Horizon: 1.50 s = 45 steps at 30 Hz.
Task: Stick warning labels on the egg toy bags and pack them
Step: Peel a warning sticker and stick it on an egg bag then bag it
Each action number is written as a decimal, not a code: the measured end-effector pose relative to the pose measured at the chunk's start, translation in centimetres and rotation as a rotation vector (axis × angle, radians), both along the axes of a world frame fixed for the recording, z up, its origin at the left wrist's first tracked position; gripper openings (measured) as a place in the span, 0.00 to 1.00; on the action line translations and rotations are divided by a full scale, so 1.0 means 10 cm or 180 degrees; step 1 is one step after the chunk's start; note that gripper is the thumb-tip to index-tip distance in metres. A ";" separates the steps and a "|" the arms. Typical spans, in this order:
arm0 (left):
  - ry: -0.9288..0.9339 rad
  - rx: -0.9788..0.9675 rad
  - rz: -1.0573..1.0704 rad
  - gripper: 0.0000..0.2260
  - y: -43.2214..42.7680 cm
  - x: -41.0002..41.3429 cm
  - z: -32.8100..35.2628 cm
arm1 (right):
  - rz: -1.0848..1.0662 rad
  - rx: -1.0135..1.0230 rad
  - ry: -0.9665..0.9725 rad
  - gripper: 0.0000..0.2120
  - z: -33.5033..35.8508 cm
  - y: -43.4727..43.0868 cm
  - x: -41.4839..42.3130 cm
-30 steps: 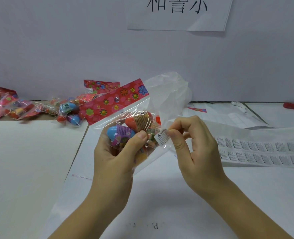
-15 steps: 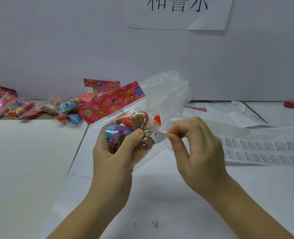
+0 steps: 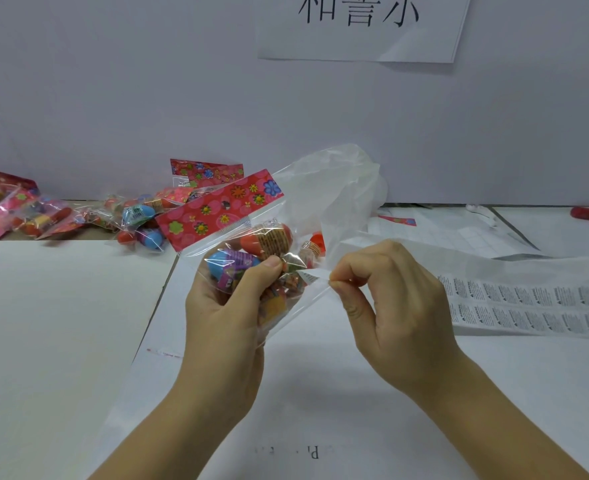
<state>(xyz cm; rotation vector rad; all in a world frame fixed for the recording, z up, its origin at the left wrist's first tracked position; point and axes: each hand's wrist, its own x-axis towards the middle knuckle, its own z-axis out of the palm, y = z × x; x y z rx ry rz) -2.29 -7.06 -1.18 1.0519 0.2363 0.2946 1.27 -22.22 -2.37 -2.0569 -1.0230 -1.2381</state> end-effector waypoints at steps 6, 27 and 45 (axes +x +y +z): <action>0.0131 -0.0014 -0.0021 0.23 0.02 0.02 -0.01 | 0.0041 -0.0019 -0.0041 0.03 0.00 -0.01 0.00; 0.0132 -0.0037 0.0051 0.28 0.05 0.04 -0.03 | 0.0248 -0.0158 0.0024 0.04 0.00 -0.01 0.01; -0.0076 -0.0029 -0.0268 0.33 0.09 0.05 -0.02 | 0.0503 0.0284 0.0592 0.05 -0.01 -0.02 0.00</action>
